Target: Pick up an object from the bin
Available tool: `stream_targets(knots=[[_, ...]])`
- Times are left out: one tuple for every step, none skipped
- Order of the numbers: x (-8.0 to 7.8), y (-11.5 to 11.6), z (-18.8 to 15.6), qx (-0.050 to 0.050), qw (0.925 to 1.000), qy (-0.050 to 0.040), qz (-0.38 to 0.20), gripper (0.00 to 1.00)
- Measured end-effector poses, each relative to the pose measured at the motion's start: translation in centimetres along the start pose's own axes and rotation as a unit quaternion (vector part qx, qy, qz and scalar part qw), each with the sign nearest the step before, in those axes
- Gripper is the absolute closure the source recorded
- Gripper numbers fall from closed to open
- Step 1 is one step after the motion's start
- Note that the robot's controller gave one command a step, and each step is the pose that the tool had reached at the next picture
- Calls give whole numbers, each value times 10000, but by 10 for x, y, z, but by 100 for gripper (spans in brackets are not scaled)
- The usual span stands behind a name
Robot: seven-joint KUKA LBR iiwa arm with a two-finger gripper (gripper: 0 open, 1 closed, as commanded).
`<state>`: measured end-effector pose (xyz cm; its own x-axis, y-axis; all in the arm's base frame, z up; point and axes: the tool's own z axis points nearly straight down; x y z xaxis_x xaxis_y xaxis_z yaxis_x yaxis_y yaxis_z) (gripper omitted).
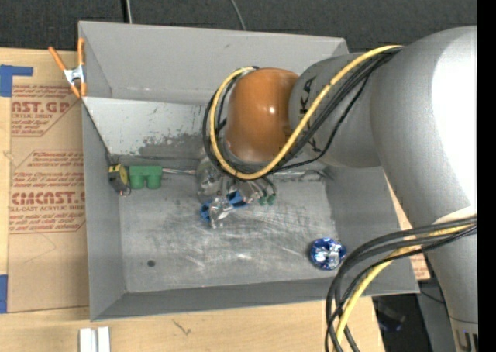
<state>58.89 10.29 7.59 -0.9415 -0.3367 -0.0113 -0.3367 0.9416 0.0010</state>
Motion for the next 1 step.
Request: stream_targets(knots=[[4,-11,-175,15,9994,-1,-344,100]])
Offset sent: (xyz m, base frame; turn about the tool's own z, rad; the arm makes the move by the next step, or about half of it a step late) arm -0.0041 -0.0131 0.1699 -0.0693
